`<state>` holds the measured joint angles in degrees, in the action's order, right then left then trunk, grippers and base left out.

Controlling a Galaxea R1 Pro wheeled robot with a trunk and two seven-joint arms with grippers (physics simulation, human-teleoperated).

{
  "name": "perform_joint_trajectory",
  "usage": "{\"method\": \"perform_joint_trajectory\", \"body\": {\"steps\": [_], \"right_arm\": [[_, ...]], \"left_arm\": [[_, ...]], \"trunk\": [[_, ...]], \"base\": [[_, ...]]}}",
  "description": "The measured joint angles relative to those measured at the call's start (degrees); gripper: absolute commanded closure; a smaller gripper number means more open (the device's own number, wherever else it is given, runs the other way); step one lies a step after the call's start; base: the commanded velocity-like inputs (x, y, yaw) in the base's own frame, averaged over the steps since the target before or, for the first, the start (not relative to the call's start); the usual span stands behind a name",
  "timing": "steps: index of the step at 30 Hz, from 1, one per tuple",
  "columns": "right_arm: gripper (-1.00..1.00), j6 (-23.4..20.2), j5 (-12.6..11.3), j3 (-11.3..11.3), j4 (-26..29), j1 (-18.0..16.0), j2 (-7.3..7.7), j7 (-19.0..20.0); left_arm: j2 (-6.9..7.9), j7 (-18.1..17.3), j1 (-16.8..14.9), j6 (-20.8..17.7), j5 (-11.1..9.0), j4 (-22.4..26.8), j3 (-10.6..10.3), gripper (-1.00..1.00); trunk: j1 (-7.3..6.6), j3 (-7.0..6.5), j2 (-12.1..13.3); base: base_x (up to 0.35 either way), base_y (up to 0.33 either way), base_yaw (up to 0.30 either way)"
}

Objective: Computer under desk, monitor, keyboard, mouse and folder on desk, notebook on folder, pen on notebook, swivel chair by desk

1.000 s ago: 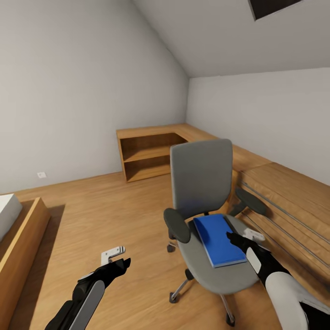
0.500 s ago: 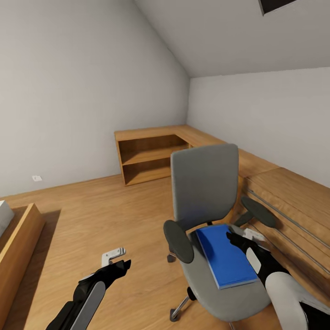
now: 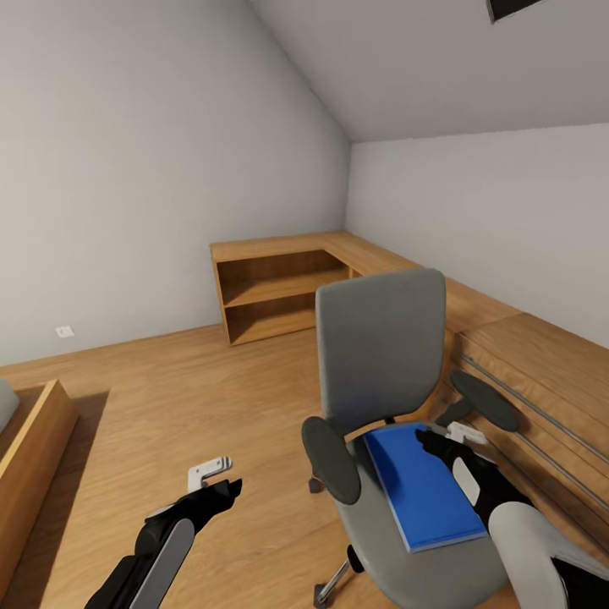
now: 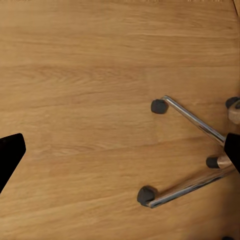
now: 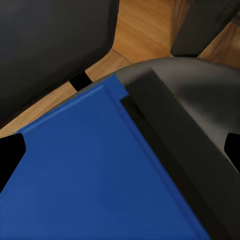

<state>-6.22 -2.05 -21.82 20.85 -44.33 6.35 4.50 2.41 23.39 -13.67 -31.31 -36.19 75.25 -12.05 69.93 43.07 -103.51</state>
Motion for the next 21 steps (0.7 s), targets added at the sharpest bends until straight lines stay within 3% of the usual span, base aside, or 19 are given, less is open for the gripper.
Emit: {"method": "perform_joint_trajectory", "body": {"steps": [5,9,16,21], "right_arm": [[-1.00,-0.19,0.40,2.98,-0.02,-0.01,-0.21,-0.30],[-1.00,-0.26,0.53,4.77,-0.03,-0.01,-0.29,-0.57],[-1.00,-0.37,0.58,5.83,-0.03,-0.02,-0.33,-0.77],[-1.00,-0.39,0.55,5.97,-0.03,-0.03,-0.28,-0.86]], "left_arm": [[-0.01,0.01,0.00,0.06,-0.03,0.30,0.08,-1.00],[-0.01,0.05,0.00,0.12,-0.04,0.87,0.09,-1.00],[-0.06,0.13,0.00,0.19,-0.04,1.38,0.07,-1.00],[-0.09,0.17,0.00,0.18,-0.04,1.45,0.07,-1.00]], "trunk": [[0.00,0.00,0.00],[0.87,0.71,-1.59],[2.41,1.97,-4.40],[2.42,1.97,-4.41]], "base": [[0.005,0.000,0.000],[0.002,0.000,0.000],[0.000,0.000,0.000],[0.000,0.000,0.000]]}}
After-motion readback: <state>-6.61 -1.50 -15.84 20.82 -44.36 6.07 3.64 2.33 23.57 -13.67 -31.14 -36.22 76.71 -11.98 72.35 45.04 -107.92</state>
